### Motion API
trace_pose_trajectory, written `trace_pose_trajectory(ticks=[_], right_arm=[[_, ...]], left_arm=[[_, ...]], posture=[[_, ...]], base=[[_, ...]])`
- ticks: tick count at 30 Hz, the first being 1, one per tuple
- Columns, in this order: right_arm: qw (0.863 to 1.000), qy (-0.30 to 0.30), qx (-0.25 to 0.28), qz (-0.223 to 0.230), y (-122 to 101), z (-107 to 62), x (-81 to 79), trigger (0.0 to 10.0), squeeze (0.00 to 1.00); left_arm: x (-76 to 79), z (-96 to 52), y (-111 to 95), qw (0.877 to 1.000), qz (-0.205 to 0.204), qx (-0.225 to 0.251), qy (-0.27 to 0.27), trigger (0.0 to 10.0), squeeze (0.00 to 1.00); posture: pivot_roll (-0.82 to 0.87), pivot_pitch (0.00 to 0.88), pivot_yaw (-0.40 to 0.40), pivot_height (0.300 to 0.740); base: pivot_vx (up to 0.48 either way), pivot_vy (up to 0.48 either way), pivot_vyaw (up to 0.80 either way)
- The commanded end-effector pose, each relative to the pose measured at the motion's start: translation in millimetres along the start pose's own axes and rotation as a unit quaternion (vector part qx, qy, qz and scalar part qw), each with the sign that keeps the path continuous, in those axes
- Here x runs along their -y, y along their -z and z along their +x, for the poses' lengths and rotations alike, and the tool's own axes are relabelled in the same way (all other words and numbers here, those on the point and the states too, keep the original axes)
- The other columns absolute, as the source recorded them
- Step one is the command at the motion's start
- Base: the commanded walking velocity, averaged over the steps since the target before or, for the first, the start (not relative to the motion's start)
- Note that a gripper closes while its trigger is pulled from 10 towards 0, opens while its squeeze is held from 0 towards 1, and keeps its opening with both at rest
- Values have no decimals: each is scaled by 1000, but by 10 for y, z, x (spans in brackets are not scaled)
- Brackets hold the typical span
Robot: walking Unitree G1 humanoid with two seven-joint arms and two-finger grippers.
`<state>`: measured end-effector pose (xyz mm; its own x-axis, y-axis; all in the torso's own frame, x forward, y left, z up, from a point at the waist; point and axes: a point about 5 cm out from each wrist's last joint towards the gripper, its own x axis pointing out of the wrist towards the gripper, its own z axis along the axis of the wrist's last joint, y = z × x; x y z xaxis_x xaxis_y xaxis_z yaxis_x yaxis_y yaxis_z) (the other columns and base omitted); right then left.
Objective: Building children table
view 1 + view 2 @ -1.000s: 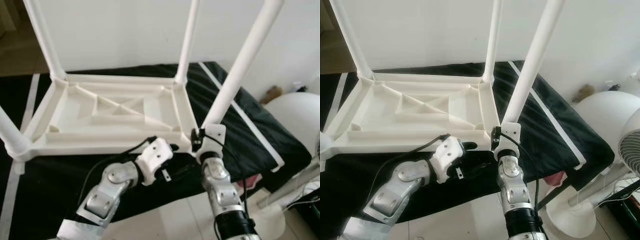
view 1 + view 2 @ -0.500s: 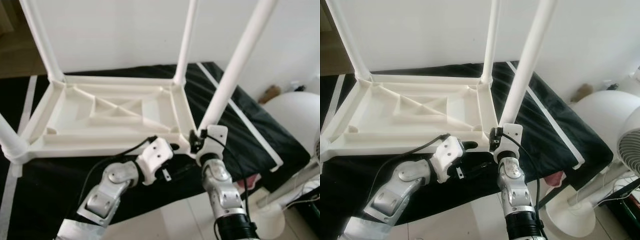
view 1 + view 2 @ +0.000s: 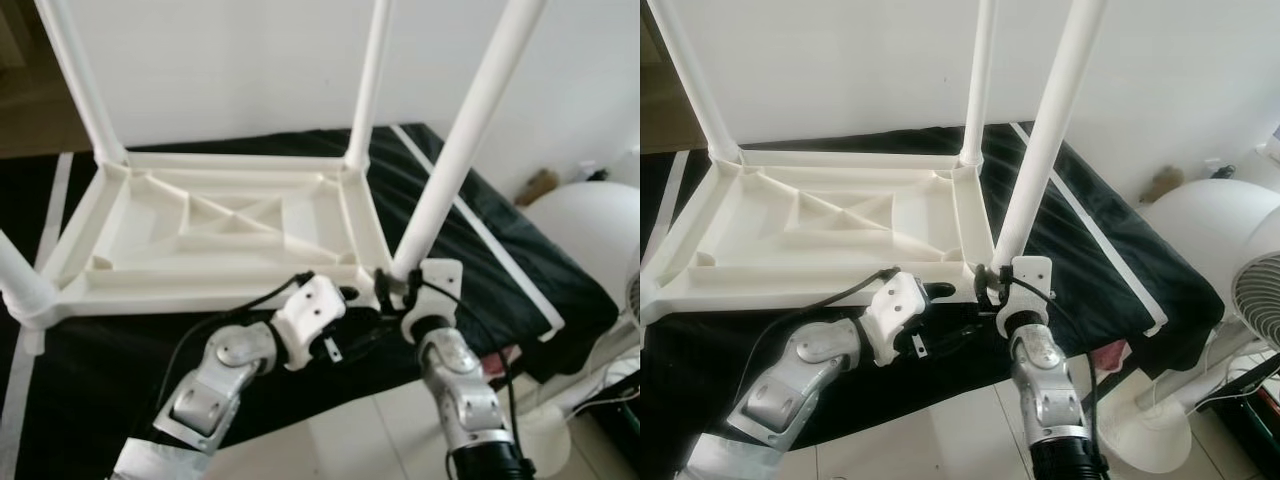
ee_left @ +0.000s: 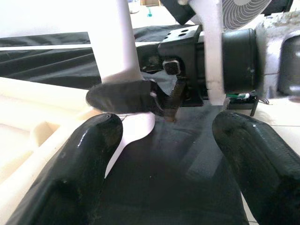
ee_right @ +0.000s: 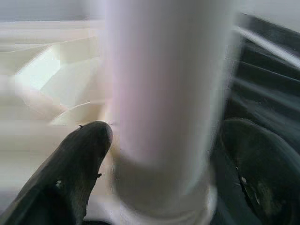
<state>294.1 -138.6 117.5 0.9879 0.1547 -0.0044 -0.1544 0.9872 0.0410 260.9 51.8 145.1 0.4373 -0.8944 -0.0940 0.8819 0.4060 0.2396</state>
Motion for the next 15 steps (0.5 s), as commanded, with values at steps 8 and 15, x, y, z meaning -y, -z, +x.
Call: trace_pose_trajectory(ticks=[8,15], right_arm=[[994,-104,14,-41,-105,59,150,10000,0],[986,-146,13,-75,-192,197,222,10000,0]], left_arm=[[-5,22,-43,1000,3,7,6,10000,0],[-11,43,-52,1000,4,10,5,10000,0]], posture=[[-28,0,-39,740],[-28,0,-41,740]], base=[[0,0,0],[0,0,0]])
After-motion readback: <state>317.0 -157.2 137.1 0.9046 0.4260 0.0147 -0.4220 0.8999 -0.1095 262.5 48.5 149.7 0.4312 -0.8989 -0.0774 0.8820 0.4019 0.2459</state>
